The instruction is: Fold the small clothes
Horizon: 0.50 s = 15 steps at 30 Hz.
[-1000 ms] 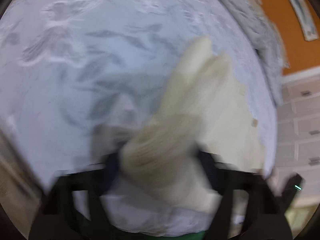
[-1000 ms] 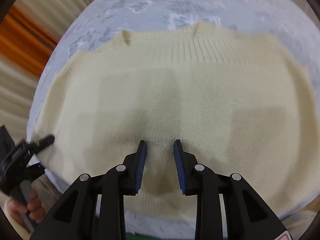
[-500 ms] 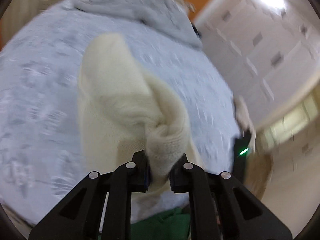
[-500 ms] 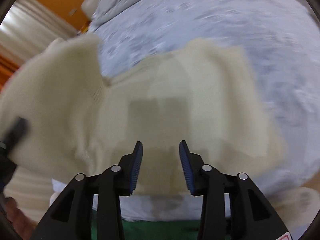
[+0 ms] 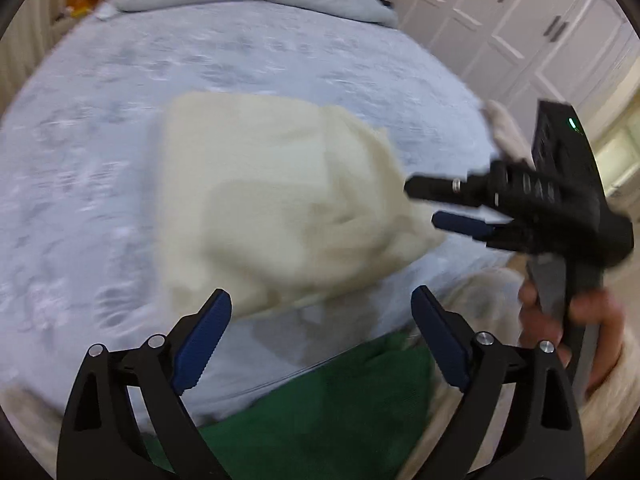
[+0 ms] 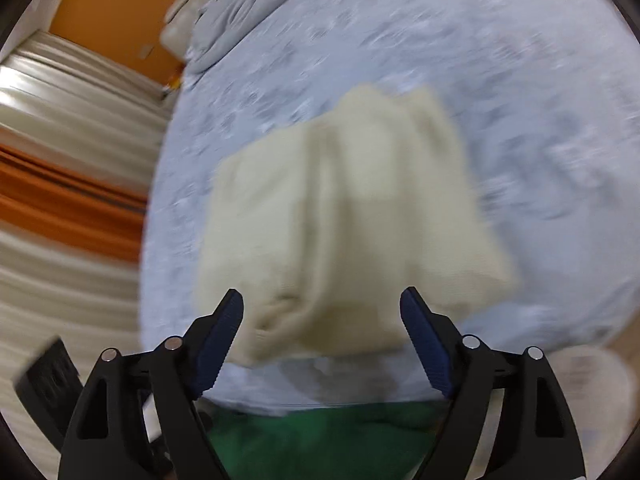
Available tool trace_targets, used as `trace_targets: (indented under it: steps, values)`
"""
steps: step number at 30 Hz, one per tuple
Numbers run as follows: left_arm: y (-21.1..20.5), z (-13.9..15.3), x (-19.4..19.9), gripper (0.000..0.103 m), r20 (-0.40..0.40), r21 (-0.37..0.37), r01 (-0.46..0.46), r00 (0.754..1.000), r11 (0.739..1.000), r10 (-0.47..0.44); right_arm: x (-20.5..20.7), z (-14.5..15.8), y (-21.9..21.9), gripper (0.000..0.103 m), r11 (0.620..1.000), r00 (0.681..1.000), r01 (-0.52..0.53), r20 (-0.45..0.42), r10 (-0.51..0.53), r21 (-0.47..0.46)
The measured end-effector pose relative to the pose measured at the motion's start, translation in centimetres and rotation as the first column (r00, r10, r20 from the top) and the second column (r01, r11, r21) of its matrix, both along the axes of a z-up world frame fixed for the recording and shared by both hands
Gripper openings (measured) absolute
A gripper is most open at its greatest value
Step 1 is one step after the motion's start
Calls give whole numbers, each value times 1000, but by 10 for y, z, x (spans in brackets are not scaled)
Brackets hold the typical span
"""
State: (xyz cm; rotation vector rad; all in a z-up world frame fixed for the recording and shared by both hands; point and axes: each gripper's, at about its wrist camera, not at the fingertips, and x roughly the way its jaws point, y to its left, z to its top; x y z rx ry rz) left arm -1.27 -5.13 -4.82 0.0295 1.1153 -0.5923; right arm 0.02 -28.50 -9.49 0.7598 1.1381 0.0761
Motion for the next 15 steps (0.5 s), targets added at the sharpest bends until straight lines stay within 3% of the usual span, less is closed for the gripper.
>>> trace_targets:
  steps: [4, 5, 6, 7, 12, 15]
  values:
    - [44, -9, -10, 89, -21, 74, -116, 993, 991, 118, 33, -30, 49, 79, 996, 992, -86, -98, 85, -5]
    - [56, -12, -10, 89, -35, 79, -154, 987, 985, 157, 37, -33, 58, 49, 994, 989, -104, -104, 102, -17]
    - [64, -14, -10, 89, -43, 83, -181, 982, 980, 184, 39, -33, 67, 30, 991, 988, -126, -100, 121, -45]
    - [71, -14, -9, 89, -50, 83, -207, 976, 975, 211, 43, -29, 74, 22, 984, 986, -140, -103, 129, -109]
    - [80, -6, -6, 89, -26, 61, -236, 971, 970, 238, 32, 55, 47, 17, 992, 985, -69, 151, 85, -104]
    - [64, -2, -5, 89, -7, 63, -196, 980, 978, 197, 16, 70, 16, 18, 983, 981, -16, 187, 50, -181]
